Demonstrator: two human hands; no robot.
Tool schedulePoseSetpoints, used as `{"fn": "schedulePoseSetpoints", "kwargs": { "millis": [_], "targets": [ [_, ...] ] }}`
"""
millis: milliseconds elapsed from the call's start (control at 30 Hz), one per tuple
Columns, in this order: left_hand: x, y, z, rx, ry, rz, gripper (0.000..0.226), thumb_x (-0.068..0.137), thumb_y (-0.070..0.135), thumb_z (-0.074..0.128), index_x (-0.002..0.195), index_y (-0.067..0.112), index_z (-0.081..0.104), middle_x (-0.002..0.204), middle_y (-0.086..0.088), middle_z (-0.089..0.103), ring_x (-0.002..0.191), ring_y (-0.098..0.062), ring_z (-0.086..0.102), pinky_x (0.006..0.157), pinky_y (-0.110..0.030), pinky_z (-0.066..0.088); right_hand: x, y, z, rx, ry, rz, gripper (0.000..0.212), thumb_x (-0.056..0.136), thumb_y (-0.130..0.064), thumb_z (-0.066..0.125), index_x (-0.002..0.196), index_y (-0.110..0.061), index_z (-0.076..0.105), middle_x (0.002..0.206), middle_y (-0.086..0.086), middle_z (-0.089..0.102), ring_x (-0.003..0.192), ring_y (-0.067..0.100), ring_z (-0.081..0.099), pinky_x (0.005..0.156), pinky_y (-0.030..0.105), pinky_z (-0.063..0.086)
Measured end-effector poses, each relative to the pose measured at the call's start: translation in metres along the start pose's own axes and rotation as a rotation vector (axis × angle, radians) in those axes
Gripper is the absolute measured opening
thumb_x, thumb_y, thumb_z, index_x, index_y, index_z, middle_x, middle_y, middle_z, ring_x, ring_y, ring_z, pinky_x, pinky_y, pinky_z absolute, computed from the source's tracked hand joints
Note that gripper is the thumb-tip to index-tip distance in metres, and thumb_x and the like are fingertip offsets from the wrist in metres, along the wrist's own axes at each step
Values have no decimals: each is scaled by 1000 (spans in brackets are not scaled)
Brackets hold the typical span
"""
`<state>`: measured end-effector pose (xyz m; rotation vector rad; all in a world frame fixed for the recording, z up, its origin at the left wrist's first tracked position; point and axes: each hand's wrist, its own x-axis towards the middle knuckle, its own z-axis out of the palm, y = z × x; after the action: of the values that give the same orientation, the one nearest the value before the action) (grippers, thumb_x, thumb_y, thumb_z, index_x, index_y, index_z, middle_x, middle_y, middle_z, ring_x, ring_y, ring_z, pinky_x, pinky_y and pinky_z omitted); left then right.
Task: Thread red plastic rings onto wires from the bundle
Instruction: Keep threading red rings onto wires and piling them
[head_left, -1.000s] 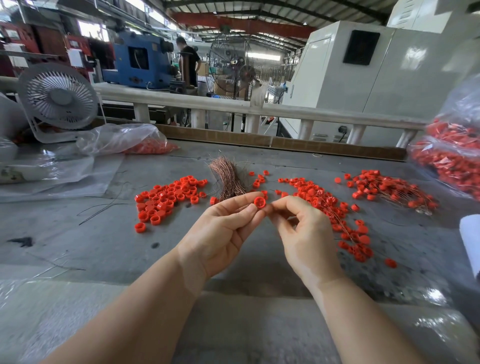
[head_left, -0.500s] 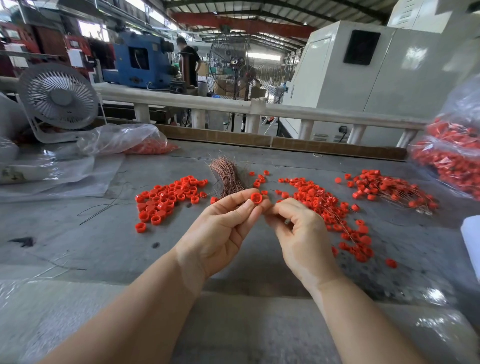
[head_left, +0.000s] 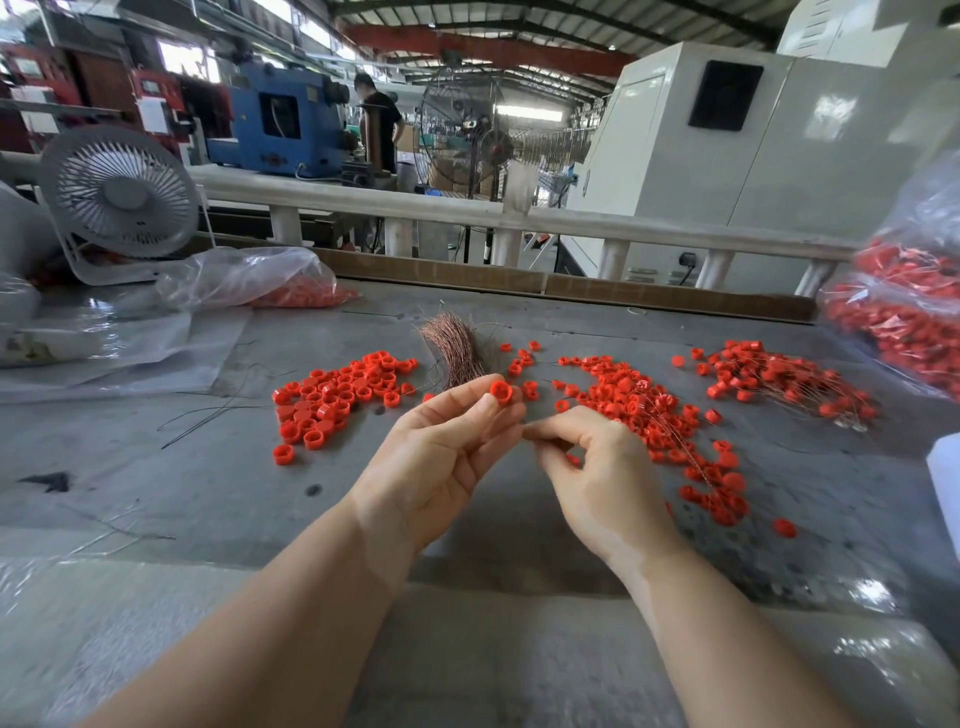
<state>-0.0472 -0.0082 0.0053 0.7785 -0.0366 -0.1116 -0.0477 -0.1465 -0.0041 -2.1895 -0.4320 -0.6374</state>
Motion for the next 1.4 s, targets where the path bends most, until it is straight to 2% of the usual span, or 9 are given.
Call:
{"fn": "schedulePoseSetpoints", "kwargs": {
  "millis": [133, 200, 500, 667, 733, 833, 1000, 1200, 1400],
  "targets": [
    [2, -2, -2, 62, 49, -13, 9, 76, 0, 60, 81, 3, 67, 71, -7, 71, 63, -12, 69, 60, -22, 57, 4, 5, -8, -75, 238, 135, 16, 82, 0, 61, 84, -12, 72, 85, 1, 69, 82, 21, 62, 80, 39, 50],
    [3, -4, -4, 97, 76, -27, 13, 82, -3, 57, 79, 3, 67, 69, -8, 70, 61, -12, 68, 58, -22, 57, 5, 7, -11, -118, 263, 228, 17, 83, -1, 59, 84, -13, 71, 85, 3, 69, 84, 24, 62, 81, 42, 49],
    [2, -4, -2, 127, 66, -37, 13, 86, -5, 54, 85, 1, 65, 71, -9, 70, 62, -12, 68, 57, -22, 56, 1, 4, -9, -383, -7, 342, 16, 88, -13, 59, 94, -23, 70, 103, -2, 64, 102, 20, 56, 95, 38, 39],
    [1, -4, 0, 118, 48, -45, 13, 85, -4, 54, 85, 1, 66, 73, -8, 70, 63, -12, 69, 57, -22, 56, 1, 5, -9, -478, -74, 335, 11, 88, -19, 61, 87, -28, 67, 97, -6, 65, 100, 17, 54, 90, 31, 31],
    [0, -4, 0, 112, 41, -45, 14, 84, -4, 54, 85, 1, 66, 73, -9, 70, 63, -12, 69, 57, -22, 56, 1, 6, -8, -459, -42, 300, 9, 87, -18, 62, 86, -25, 67, 95, -5, 65, 98, 18, 55, 91, 33, 34],
    [0, -4, 1, 109, 30, -46, 14, 85, -4, 54, 86, 2, 66, 72, -8, 71, 64, -12, 69, 57, -22, 56, 2, 4, -8, -238, 88, 158, 6, 84, -10, 65, 83, -15, 68, 88, 0, 66, 88, 21, 59, 85, 40, 44],
    [-1, -3, 2, 130, 12, -38, 13, 85, -3, 54, 89, 2, 65, 71, -6, 71, 65, -11, 69, 59, -21, 57, 2, -7, -8, -5, 153, -40, 6, 81, -7, 68, 78, -12, 67, 77, -3, 65, 73, 13, 58, 70, 28, 47],
    [-2, -3, 3, 194, -35, -36, 15, 83, -1, 56, 94, 3, 65, 75, -6, 72, 66, -10, 69, 61, -19, 56, 1, -9, -8, 39, 162, -168, 3, 80, -6, 69, 80, -8, 68, 78, -3, 63, 75, 12, 57, 71, 27, 47],
    [-3, -5, 3, 234, -54, -16, 21, 71, 4, 61, 91, 4, 66, 74, -7, 72, 67, -11, 69, 63, -20, 57, 0, -9, -8, 32, 184, -224, 5, 78, -4, 70, 77, -7, 67, 77, -2, 62, 74, 10, 55, 71, 22, 45]
  ]
}}
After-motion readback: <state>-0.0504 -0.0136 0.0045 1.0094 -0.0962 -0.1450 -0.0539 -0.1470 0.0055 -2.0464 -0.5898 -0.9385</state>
